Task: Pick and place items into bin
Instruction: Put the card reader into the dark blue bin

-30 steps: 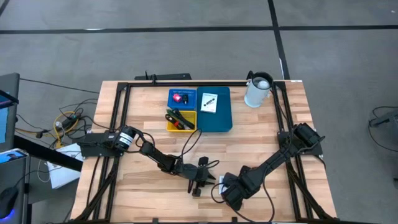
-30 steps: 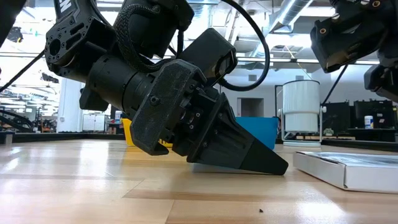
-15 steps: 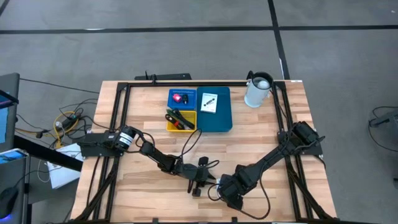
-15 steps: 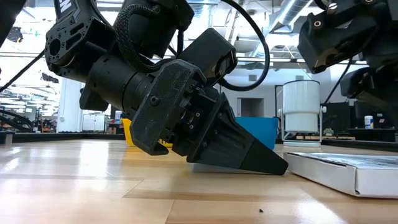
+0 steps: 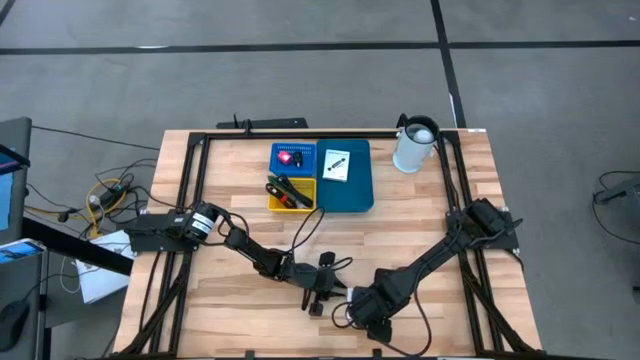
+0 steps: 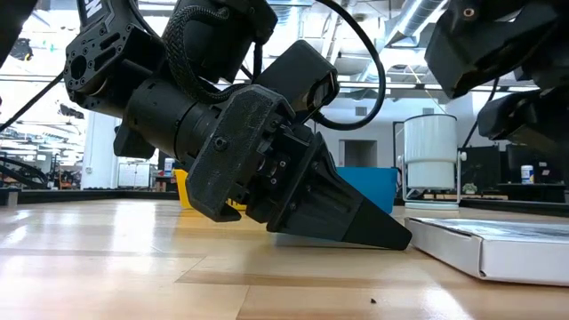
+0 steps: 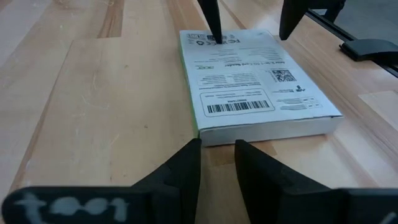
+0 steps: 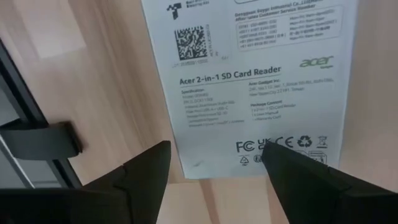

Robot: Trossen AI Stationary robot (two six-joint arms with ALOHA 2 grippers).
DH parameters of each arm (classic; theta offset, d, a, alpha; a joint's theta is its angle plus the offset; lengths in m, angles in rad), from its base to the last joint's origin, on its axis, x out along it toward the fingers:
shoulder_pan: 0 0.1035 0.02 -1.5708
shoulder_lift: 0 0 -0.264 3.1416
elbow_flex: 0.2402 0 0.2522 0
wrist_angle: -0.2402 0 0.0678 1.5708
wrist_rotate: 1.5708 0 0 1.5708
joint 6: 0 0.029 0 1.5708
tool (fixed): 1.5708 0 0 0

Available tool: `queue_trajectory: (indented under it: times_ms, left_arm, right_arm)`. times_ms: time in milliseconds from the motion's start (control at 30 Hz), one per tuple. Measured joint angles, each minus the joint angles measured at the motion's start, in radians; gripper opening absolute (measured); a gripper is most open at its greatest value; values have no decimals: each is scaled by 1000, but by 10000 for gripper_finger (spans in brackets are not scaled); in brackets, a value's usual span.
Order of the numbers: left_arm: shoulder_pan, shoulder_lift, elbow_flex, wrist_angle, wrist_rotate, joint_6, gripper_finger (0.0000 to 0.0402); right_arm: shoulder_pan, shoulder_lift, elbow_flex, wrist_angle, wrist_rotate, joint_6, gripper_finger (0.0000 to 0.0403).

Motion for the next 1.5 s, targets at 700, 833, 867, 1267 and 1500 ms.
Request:
queue_trajectory:
  times_ms: [700, 833, 867, 1267, 1500]
  left_arm:
    - [0, 0, 0, 4, 0, 1, 95]
    - [0, 0, 0, 4, 0, 1, 95]
    - [0, 0, 0, 4, 0, 1, 95]
    - [0, 0, 0, 4, 0, 1, 95]
    - [0, 1, -1, 15, 0, 1, 95]
  right_arm:
    - [11, 33, 7, 1, 111, 86, 260]
    - [13, 33, 7, 7, 91, 102, 260]
    - [12, 33, 8, 7, 84, 109, 260]
    - [11, 87, 91, -9, 48, 123, 260]
    - [18, 154, 193, -127, 157, 244, 260]
